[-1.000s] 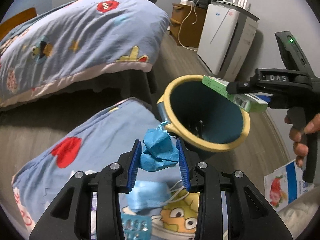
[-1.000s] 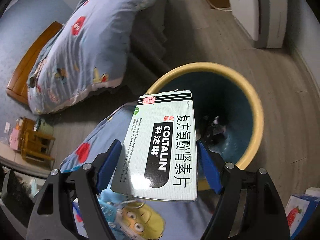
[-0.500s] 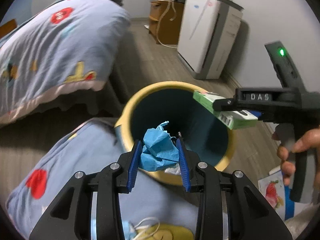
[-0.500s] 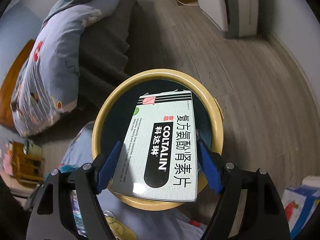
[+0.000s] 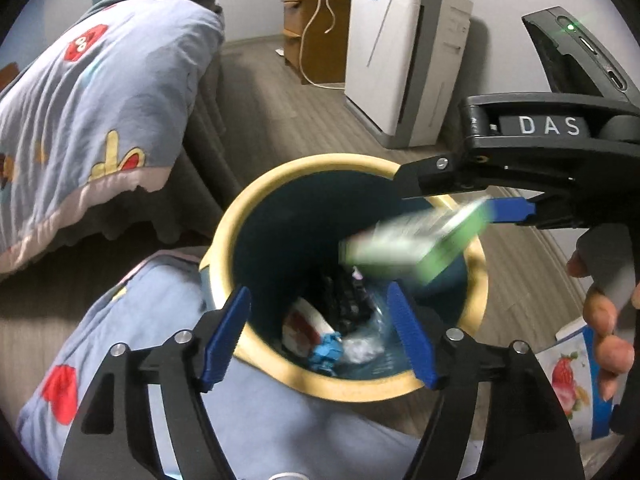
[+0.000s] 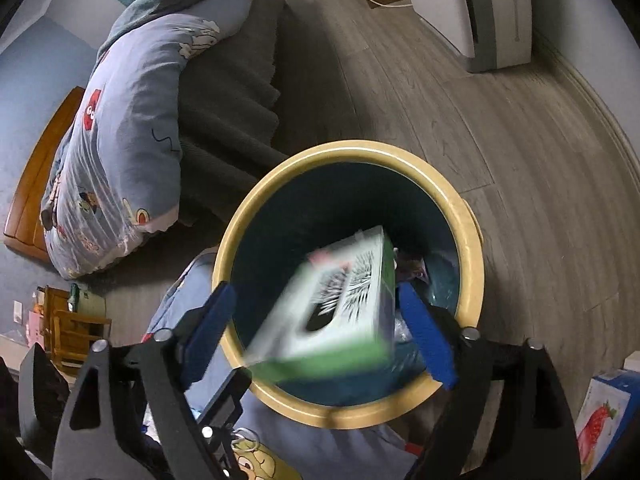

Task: Collect trash
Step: 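Open both tools over the bin to drop the box and mask, then move both open tools back over the trash on the pillow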

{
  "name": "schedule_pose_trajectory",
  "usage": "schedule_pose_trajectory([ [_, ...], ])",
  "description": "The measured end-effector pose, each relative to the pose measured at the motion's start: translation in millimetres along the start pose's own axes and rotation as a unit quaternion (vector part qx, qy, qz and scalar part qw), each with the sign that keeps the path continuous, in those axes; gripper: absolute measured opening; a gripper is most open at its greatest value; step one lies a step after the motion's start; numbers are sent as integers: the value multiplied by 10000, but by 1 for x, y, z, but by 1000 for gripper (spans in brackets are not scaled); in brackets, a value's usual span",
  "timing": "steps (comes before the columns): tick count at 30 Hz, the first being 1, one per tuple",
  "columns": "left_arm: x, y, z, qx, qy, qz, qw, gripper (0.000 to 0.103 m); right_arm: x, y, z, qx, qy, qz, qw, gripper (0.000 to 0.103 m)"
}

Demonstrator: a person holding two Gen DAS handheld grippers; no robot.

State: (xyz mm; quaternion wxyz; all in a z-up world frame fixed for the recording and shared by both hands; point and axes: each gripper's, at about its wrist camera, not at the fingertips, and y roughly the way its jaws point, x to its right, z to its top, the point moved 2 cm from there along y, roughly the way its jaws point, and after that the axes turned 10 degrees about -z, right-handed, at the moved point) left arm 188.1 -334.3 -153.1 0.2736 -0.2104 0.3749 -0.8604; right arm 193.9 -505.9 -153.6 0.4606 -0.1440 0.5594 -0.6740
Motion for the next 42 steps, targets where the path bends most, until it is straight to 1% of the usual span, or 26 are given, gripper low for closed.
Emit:
schedule_pose_trajectory([
  [7,-16,-19,-12,62,-366,76,9993,84,-4,-3,-3,26,-69,-64,10000,91],
  [10,-21,-33,-19,118,-479,135,9987,88,-6,-7,-6,42,-88,-72,9999,92],
  [15,-31,-59,-29,189,-661,292,9972,89,-11,-13,-12,72,-172,-115,9998,93],
  [20,-38,-95,-37,233,-652,551,9961,89,-19,-20,-18,131,-291,-122,9994,95],
  [27,-49,-164,-60,353,-776,905,9922,91,-35,-38,-29,272,-585,-160,9978,97],
  [30,-56,-199,-74,390,-879,1078,9895,93,-48,-44,-34,351,-782,-159,9962,97],
  [33,-68,-229,-95,475,-1096,1242,9850,95,-67,-46,-43,364,-1058,-140,9936,97],
  [34,-74,-239,-105,501,-1179,1357,9824,95,-76,-46,-48,365,-1180,-134,9923,97],
  [36,-87,-250,-123,548,-1351,1517,9776,95,-91,-46,-56,358,-1423,-133,9891,97],
  [38,-102,-257,-139,592,-1571,1593,9728,95,-105,-45,-66,358,-1677,-143,9851,97],
  [40,-120,-260,-151,581,-1814,1670,9674,95,-123,-43,-79,296,-1990,-116,9795,97],
  [42,-137,-265,-161,592,-1957,1755,9630,95,-138,-41,-90,247,-2201,-63,9751,97],
])
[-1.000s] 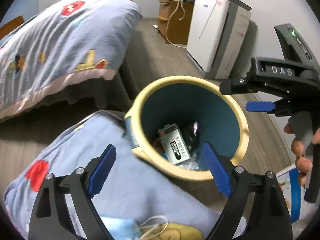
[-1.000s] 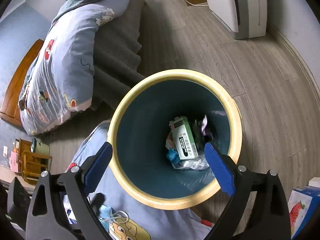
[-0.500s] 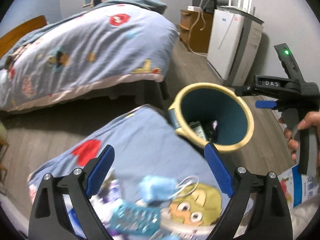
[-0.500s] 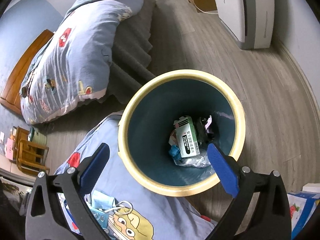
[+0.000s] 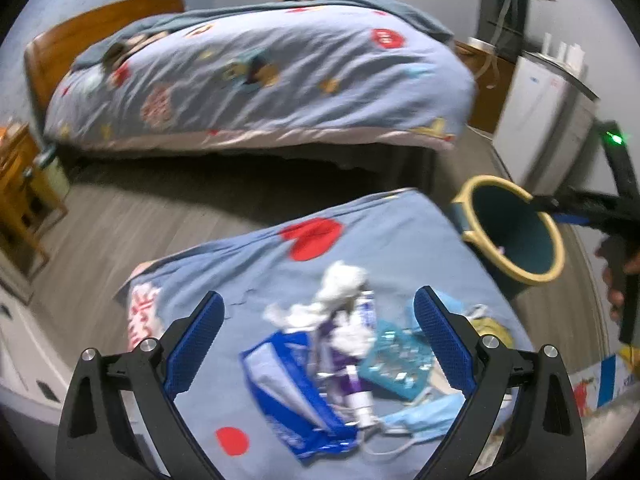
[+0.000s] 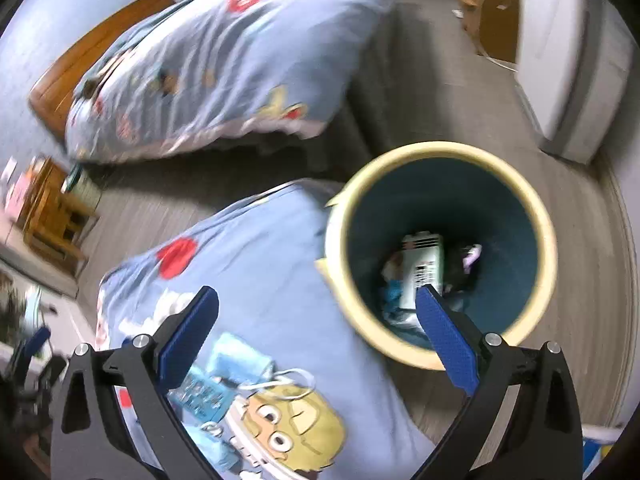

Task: Collect trash
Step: 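Move both open tools back over the trash on the pillow, then grasp the blue snack bag with the left tool while the right tool grasps a light blue mask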

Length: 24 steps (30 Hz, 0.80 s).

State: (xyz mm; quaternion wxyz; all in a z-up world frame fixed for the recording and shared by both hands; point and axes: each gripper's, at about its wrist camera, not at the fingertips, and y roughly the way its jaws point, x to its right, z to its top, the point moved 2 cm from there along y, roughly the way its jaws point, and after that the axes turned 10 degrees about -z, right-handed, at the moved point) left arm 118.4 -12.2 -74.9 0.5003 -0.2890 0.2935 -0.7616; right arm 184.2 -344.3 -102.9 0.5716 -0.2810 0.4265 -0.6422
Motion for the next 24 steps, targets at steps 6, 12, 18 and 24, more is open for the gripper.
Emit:
schedule_pose_trajectory([
  [6,-43,15,-14,-244,-480,93,9985,95,-64,16,-19,-190,-861,114,9960,97],
  [12,-50,60,-43,-779,-615,191,9949,95,-98,47,-42,-559,-1383,-14,9888,97],
  [18,-49,96,-76,-1402,-742,287,9869,95,-116,79,-64,-974,-1812,-193,9784,90],
  [24,-57,104,-86,-1644,-892,126,9823,94,-123,97,-73,-1208,-1917,-201,9738,83],
])
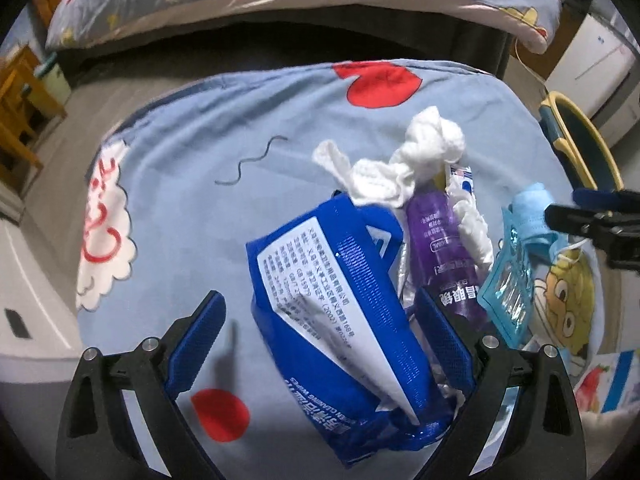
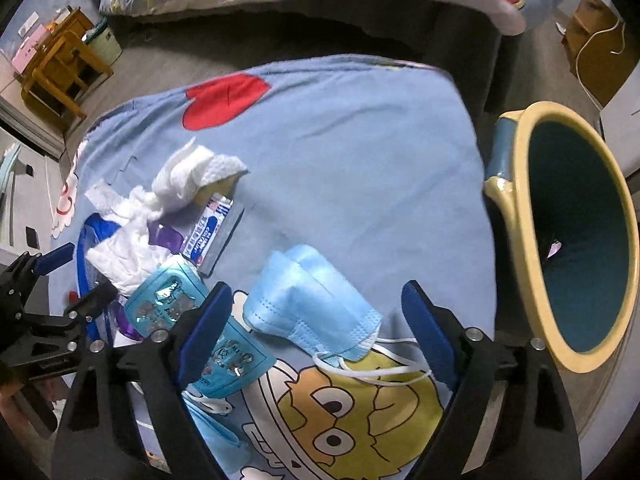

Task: Collect trash
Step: 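Grasp the blue snack bag with the left tool while the right tool grasps a light blue mask, then carry the snack bag and mask over the trash bin with both tools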

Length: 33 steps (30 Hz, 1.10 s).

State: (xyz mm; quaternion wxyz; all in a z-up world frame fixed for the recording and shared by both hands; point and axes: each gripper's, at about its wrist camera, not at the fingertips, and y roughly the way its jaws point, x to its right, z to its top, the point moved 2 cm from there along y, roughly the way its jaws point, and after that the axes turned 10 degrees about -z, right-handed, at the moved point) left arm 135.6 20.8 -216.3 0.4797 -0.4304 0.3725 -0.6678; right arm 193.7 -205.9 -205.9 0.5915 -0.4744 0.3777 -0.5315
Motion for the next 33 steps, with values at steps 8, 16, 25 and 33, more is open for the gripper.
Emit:
schedule_pose_trajectory([
  [8,-6,-3,-4,-102,-327,-485,9982,70,-6,15,-4,-309,67,332,9989,46],
  [16,3,-31,5,123,9,-244,9996,59,-9,-2,1,-242,147,648,9975,30],
  [25,33,-91,15,915,673,-18,9935,59,10,-29,10,125,434,854,9953,30],
  [33,51,-104,27,1267,942,28,9875,59,23,-42,13,288,540,917,9939,30],
])
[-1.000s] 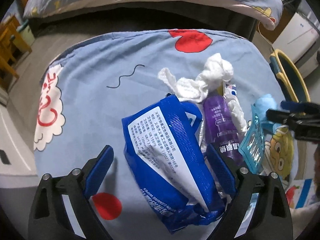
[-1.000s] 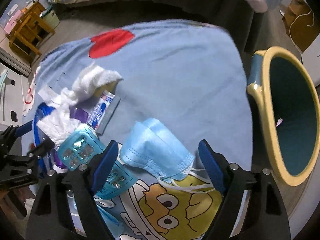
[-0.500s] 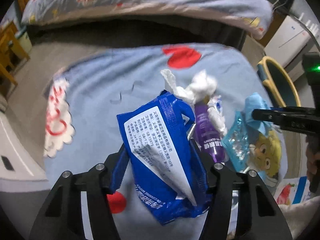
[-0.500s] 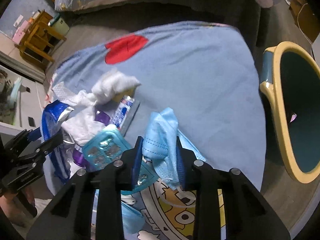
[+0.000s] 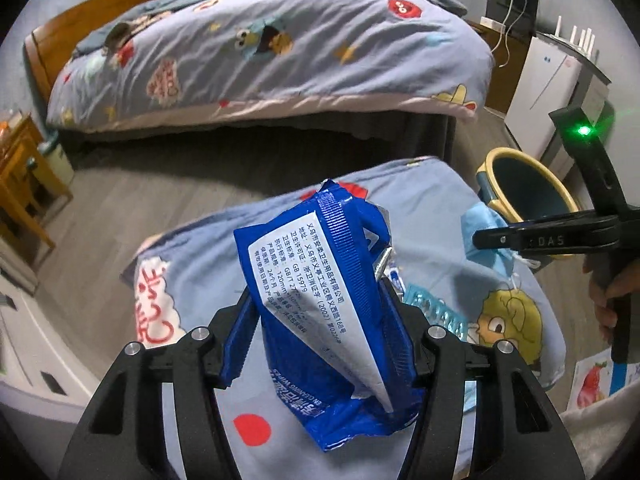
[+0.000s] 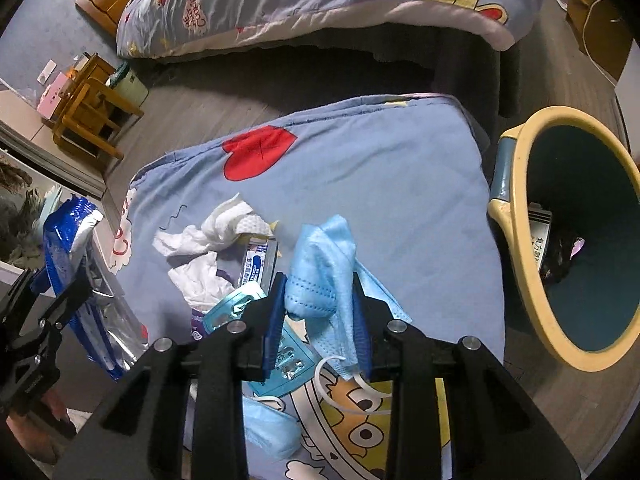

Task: Collect trash
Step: 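Carry the snack bag and mask over the trash bin with both tools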

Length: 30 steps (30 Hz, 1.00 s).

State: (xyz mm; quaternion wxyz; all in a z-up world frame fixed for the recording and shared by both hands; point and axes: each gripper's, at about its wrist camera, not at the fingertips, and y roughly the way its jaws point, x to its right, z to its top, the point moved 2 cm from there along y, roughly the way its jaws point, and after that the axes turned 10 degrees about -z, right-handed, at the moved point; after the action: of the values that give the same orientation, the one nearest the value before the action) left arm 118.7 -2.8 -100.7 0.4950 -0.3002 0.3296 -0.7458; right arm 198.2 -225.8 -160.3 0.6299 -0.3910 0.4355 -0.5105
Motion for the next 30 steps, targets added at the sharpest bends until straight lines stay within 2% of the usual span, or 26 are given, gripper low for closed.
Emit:
schedule_pose_trajectory([
  [10,13,-14,16,339,263,-18,9991,59,5,-23,3,296,14,12,9996,30],
  [21,54,-22,47,662,465,-378,9960,59,28,-67,6,796,258,240,9962,30],
  [30,112,5,59,499,740,-821,9926,60,71,-101,-6,1217,756,-281,9893,30],
])
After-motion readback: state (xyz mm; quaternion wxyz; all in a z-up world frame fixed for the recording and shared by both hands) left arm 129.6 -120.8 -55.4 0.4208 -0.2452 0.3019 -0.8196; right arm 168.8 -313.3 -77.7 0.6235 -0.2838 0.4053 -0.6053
